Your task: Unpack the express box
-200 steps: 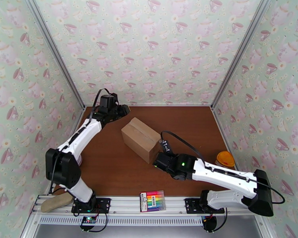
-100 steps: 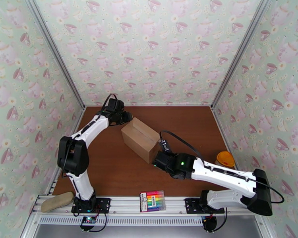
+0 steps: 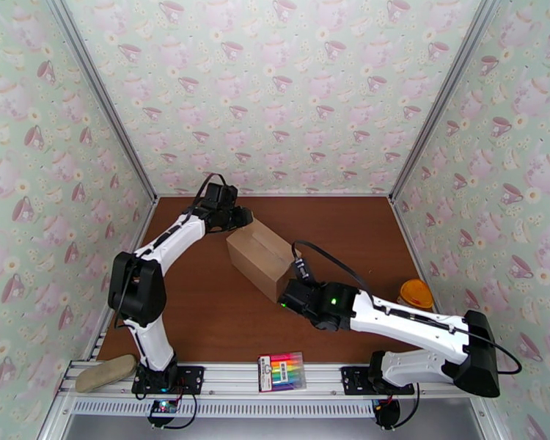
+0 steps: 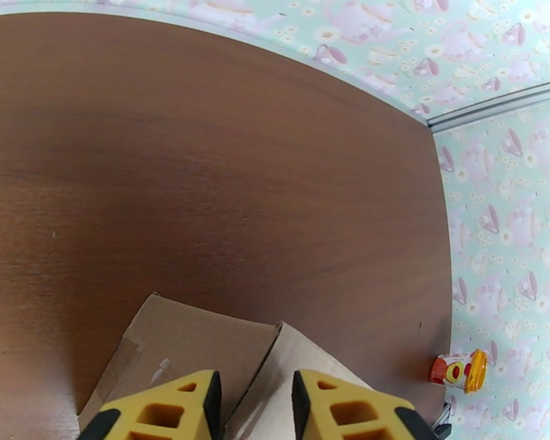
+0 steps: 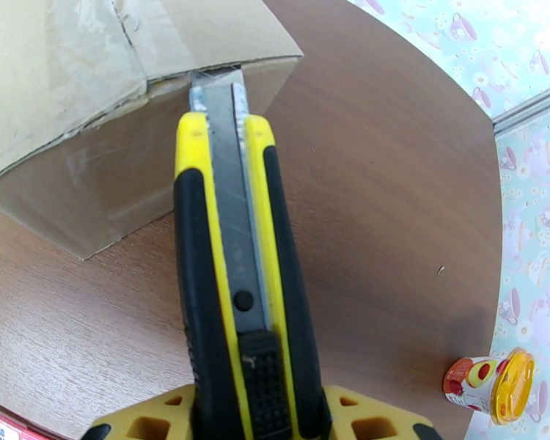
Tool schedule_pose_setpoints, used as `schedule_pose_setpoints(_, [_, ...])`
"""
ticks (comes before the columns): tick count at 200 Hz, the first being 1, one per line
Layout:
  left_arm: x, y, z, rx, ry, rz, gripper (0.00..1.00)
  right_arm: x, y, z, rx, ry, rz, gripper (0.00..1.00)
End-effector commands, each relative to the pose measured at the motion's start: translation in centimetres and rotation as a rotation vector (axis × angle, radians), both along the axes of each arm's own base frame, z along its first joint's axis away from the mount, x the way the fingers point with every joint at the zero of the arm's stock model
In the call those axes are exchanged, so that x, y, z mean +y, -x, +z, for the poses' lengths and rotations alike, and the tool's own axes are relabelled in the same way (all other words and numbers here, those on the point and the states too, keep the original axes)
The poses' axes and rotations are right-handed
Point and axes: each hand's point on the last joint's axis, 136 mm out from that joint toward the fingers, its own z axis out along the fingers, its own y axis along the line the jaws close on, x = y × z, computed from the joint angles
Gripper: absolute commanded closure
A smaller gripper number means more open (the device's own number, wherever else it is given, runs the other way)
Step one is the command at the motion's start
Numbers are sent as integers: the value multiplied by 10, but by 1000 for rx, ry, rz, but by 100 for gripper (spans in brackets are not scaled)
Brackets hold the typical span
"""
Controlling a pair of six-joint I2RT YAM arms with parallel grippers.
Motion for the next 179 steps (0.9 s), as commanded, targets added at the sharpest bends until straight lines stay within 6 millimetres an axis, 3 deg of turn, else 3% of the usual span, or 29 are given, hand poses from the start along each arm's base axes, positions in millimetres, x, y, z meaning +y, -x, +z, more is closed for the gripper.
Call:
schedule_pose_setpoints(1, [-16,6,-12,21,33,-59,66,9,-7,13,-54,-23,10,100])
schedule_pose_setpoints(59, [-32,6,-12,7,87,-112,67,9,-9,12,-65,-3,25,100])
schedule_pose_setpoints(94, [-31,-5,-2,-16,74,-110,67,8,-8,10,-60,-4,23,100])
schedule_pose_setpoints(148, [3,-35,50,-112,5,-18,66,6,-6,8,-52,-11,14,100])
schedule_pose_setpoints(179, [30,-30,76,-150,-8,39,66,7,-6,6,-48,-8,14,100])
